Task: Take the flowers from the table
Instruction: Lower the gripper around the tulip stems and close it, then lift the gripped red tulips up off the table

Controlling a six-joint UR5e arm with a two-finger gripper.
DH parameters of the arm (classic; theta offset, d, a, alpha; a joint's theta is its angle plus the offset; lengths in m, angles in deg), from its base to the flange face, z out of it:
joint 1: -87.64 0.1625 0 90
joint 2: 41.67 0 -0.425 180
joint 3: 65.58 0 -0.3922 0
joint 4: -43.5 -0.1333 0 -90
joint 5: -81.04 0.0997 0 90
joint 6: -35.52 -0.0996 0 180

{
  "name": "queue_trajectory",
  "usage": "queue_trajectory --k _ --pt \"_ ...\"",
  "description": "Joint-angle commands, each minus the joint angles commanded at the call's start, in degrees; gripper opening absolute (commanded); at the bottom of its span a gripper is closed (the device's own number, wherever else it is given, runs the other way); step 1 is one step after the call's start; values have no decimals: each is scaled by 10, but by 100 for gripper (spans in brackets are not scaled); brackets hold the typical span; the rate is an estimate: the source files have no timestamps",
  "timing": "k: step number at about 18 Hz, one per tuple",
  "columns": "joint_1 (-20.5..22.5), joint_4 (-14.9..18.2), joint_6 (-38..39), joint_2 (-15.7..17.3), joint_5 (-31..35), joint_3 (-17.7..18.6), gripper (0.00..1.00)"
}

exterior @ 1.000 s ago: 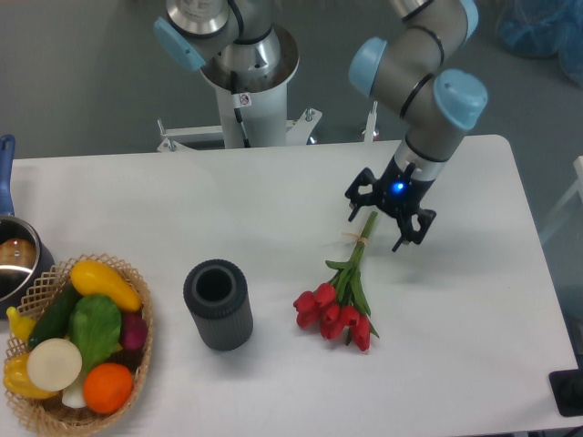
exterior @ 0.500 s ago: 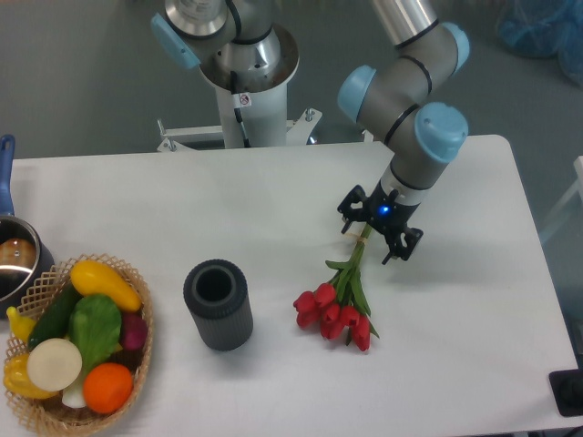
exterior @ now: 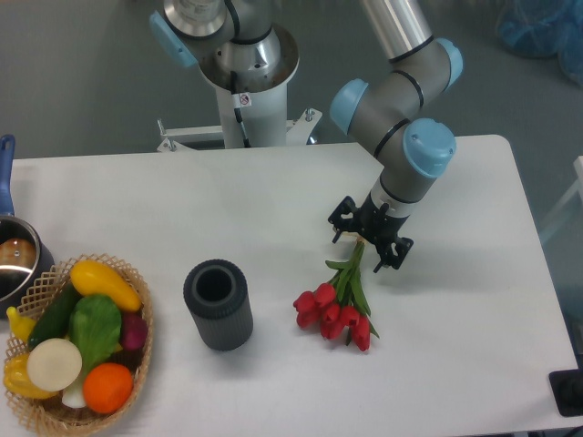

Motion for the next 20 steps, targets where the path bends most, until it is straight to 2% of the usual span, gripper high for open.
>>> queue_trajectory --k 14,18,20 --pt "-1 -4 -3 -16 22 9 99" --pt "-1 -4 -2 -14 22 9 72" --pt "-1 -4 -2 -15 22 7 66"
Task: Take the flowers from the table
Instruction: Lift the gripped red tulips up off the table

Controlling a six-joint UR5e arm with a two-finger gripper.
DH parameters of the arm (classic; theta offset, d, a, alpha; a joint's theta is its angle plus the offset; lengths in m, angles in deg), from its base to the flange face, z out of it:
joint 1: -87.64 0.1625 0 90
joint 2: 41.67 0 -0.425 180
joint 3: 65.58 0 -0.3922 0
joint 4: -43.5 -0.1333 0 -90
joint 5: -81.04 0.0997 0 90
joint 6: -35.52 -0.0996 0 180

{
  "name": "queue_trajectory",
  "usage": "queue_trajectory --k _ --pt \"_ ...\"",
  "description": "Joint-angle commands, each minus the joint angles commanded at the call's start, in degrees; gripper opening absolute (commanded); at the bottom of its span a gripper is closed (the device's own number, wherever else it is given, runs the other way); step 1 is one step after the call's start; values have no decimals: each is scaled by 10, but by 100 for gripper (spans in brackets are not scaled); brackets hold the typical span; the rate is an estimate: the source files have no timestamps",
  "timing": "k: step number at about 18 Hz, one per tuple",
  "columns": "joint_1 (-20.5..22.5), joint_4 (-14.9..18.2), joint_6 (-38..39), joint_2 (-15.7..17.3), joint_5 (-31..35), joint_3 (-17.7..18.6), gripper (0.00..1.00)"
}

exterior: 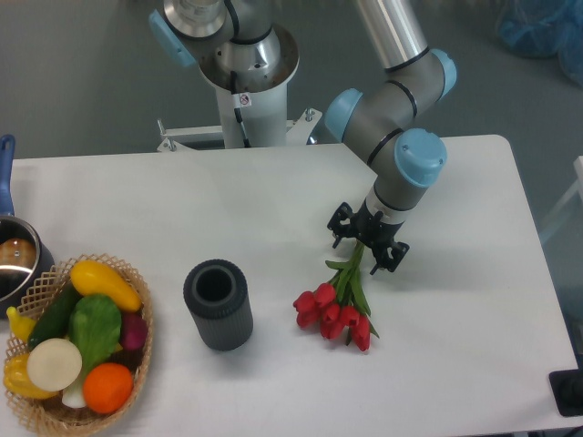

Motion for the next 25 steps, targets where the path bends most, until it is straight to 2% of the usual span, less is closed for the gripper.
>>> queue_trajectory --k 2,4,7,9,16,19,25 --pt "0 0 3 1 -1 -4 54" --pt "0 -1 4 1 0 -4 35" --pt "0 -1 4 1 -1 -7 27" --pt "0 -1 6 1 0 -10 15" --pt "2 -1 13 9 0 -23 10" --pt "1 3 17 22 -2 -40 10" --pt "-3 4 91 47 -10 -89 10"
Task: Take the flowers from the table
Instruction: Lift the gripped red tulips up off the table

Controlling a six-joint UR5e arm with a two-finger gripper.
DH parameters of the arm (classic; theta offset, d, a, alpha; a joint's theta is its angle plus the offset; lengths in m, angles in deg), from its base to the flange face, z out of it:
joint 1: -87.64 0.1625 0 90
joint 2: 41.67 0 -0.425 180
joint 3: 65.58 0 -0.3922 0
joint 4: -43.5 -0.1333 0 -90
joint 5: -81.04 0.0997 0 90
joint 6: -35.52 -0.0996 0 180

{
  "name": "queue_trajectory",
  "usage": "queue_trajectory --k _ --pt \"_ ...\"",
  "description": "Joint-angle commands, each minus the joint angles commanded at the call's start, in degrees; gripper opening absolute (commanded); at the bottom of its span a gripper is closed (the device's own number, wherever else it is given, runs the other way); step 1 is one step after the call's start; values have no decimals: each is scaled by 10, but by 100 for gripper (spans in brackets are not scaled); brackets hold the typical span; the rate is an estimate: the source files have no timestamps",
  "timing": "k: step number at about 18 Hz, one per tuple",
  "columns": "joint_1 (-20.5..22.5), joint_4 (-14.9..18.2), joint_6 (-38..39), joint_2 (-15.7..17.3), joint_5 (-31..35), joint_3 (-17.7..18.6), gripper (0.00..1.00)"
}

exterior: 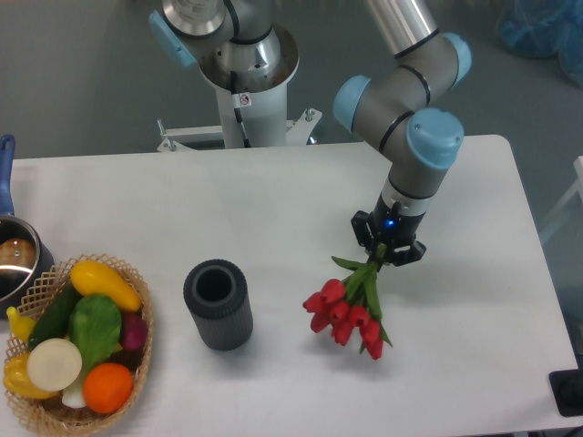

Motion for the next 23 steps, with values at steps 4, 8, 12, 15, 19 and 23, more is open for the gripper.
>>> queue_trajectory --k 4,8,12,15,19,23 --pt "-7 0 49 8 -30 -32 10" --pt "-6 -1 83 21 -95 -52 10" --pt "0 -3 93 47 -150 -52 10" --pt "12 -4 93 56 -198 -52 10" --pt "44 -4 96 71 -266 -52 10" --pt "72 -4 96 72 -348 -51 10"
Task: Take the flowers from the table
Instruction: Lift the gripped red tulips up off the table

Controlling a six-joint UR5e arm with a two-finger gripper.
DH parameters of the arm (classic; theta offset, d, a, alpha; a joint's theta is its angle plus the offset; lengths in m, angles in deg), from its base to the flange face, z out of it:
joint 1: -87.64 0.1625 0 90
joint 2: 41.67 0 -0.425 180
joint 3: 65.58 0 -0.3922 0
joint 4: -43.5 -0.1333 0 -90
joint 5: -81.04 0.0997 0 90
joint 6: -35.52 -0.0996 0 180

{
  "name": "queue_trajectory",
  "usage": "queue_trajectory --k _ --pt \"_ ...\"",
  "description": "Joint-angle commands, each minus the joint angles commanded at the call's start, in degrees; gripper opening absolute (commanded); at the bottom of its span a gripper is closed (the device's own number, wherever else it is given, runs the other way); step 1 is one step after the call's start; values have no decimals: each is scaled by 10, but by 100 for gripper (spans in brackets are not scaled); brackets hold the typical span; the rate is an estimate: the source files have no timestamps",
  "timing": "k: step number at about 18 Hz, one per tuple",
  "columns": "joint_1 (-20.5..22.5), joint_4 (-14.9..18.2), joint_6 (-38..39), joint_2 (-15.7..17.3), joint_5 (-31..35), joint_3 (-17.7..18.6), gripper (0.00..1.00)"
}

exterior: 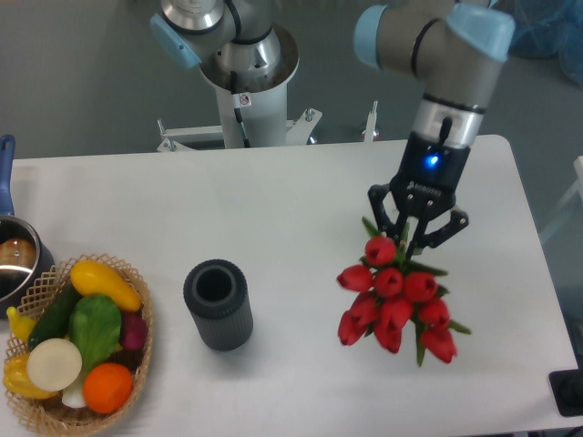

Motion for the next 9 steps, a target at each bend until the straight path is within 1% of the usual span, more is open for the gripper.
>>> queue_trajectory --k 9 --pt "22 0 -5 1 -2 4 10"
